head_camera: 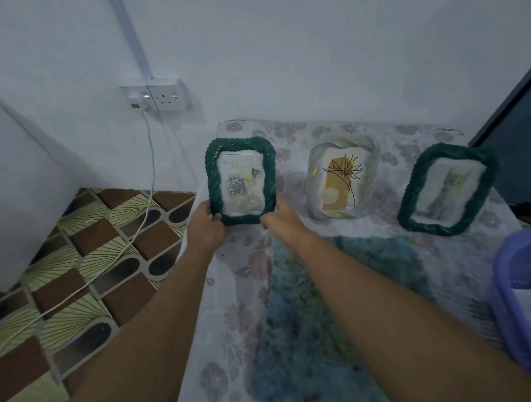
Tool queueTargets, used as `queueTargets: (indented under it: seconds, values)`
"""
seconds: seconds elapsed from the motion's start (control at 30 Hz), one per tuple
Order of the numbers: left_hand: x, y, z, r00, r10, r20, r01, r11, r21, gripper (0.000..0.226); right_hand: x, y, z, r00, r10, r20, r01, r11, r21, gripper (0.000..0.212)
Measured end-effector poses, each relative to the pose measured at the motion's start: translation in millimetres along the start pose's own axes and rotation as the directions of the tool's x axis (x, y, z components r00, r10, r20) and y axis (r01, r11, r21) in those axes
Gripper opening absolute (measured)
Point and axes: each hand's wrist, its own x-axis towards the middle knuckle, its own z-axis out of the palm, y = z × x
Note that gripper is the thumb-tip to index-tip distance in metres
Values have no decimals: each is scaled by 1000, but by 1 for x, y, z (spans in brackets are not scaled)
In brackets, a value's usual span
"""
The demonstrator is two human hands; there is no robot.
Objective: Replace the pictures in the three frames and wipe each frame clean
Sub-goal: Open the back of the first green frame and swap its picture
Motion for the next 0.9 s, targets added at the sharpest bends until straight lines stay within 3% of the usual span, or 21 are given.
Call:
queueTargets:
  seconds: [0.2,0.37,0.53,0.73,0.8,0.9]
  values:
    - [-33,-4,-9,999,35,-20,-38,985,-169,27,-27,5,-9,999,21,-26,-19,998,64,56]
    - [-76,0,-21,992,51,113,6,889,-457,28,-69,9,-23,998,39,-54,-33,992,120,40]
    - [-126,11,-34,956,85,280,113,775,-622,23,-115,22,-37,995,60,-78,-48,989,141,40]
    - [-178,29,-32,930,96,355,192,696,-692,16,-167,34,-52,987,12,-158,-4,999,51,38]
    - [-193,36,-24,938,84,336,181,709,-682,14,-179,40,-55,970,-104,-218,81,991,-111,52]
    - [-214,46,-6,948,92,304,139,740,-658,15,-199,41,-60,960,-217,-177,182,964,-194,36]
